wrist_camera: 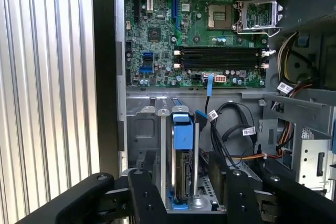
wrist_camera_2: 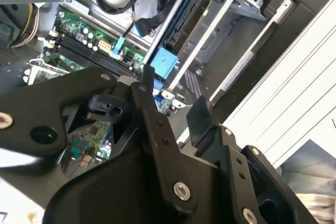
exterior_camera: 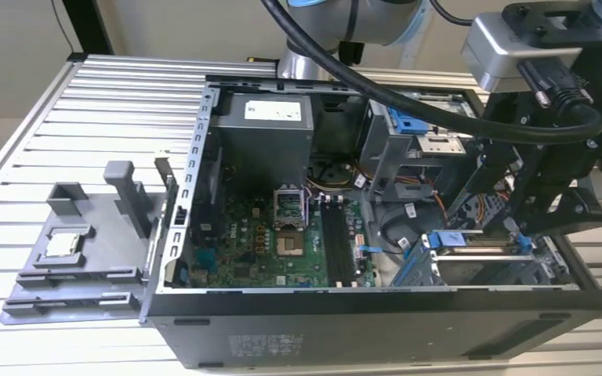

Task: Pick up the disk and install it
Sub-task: 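Insert the disk into the insertion slot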

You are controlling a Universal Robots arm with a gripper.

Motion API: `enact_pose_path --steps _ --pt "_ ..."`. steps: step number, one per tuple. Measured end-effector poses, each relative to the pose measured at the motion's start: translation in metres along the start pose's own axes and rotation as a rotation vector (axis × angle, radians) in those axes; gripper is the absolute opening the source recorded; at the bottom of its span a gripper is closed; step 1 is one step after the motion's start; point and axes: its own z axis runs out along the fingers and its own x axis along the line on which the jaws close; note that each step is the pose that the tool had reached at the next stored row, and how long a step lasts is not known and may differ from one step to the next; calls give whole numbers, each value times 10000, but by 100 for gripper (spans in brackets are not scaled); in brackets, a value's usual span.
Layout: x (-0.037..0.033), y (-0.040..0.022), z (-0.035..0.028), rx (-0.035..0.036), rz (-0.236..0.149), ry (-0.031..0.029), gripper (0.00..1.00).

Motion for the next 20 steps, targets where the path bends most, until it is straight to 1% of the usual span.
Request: enact_pose_path --steps 12,15,20 --pt "0 -2 0 0 0 6 100" --pt "-1 -5 0 -35 2 10 100" --pt "0 -5 1 -36 2 10 100"
